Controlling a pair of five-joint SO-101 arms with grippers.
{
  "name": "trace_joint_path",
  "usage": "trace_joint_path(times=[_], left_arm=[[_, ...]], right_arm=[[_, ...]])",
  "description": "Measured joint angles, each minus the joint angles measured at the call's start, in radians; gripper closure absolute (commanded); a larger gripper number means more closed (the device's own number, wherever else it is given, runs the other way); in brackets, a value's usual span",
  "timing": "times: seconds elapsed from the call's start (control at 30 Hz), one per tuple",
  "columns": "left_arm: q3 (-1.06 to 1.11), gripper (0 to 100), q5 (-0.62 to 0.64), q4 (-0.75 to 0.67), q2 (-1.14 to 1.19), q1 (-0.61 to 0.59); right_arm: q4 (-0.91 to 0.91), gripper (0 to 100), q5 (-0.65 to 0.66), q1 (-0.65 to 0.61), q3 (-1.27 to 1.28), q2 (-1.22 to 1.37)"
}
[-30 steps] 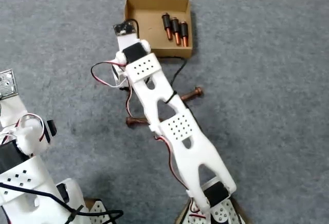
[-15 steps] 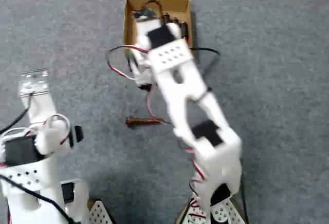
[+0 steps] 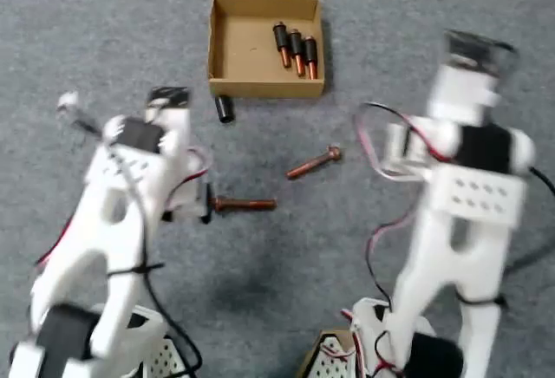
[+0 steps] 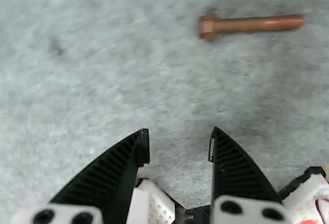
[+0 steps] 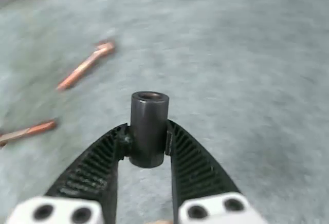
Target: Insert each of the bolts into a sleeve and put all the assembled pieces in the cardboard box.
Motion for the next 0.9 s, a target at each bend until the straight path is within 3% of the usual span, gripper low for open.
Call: trace_joint_path(times=[0.2, 0.43, 0.57, 0.9], left_arm=[[-0.262, 81, -0.184, -0.034, 0.23, 0.207], [-0.428, 87, -0.43, -0.269, 0.509, 0.241], [-0.525, 84, -0.537, -0.359, 0.649, 0.249], [-0.862, 82, -0.695, -0.368, 0.898, 0.325]], right_arm=[[-0.103, 99.7, 0.089, 0.293, 0.199, -0.103], [-0.117, 99.7, 0.094, 0.554, 0.242, -0.121], [-0.117, 99.7, 0.097, 0.606, 0.242, -0.123], [-0.086, 99.7, 0.097, 0.618, 0.242, -0.123]])
